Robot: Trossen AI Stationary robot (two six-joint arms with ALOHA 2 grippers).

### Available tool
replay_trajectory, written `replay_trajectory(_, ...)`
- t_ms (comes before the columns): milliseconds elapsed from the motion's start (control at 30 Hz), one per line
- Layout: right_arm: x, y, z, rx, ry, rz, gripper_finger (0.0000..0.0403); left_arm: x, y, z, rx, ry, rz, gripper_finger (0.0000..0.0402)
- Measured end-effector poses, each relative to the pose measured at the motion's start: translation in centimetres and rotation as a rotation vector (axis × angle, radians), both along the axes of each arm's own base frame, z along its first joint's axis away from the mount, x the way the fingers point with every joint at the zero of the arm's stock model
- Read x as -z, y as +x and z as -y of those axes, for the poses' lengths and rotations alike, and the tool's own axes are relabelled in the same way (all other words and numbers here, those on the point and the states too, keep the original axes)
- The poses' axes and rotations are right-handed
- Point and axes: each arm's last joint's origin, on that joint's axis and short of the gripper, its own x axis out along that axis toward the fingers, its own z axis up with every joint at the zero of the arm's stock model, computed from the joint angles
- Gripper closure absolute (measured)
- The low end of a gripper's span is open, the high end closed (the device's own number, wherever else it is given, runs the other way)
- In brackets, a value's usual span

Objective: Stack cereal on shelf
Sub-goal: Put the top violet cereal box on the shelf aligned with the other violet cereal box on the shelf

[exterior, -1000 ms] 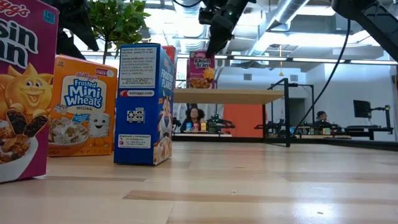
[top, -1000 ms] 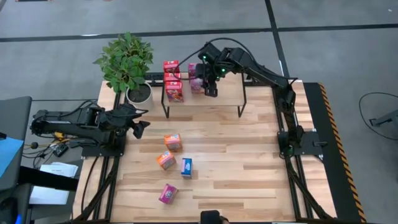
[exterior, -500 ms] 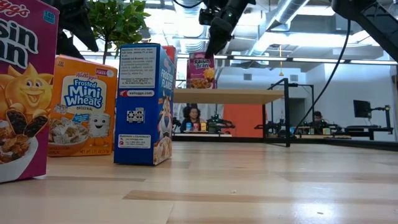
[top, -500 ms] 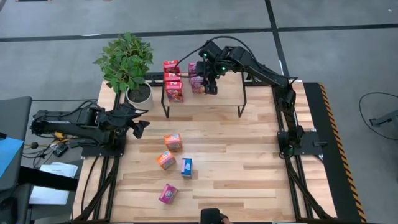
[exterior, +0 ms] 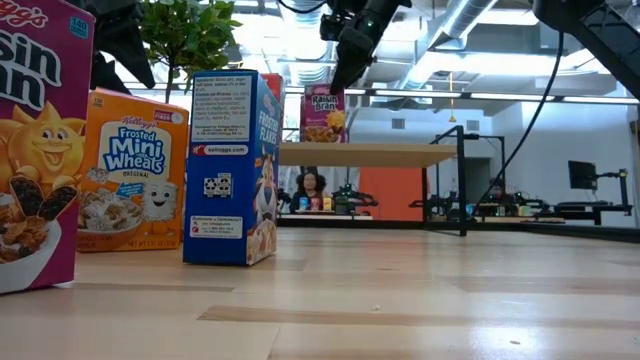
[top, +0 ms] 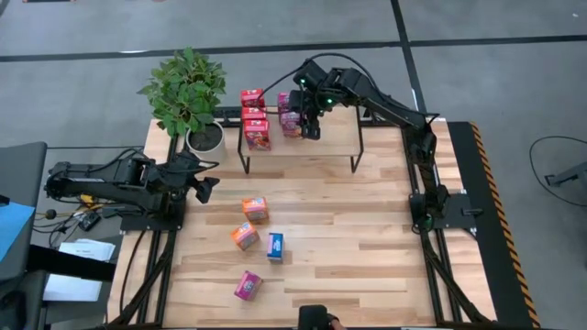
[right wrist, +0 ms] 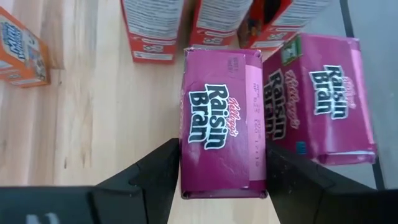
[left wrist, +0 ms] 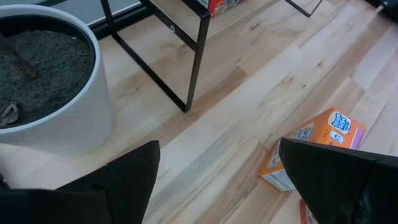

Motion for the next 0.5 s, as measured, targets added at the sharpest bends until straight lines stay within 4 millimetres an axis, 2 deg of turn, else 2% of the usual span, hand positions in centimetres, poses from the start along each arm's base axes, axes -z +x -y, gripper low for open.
replay_trajectory(500, 0.27, -0.49, -0.05, 0.025, 0.036, -0.043, 0.0157, 0.14, -0.14, -0.02, -0.003, 0.003, -0.021, 0.0081)
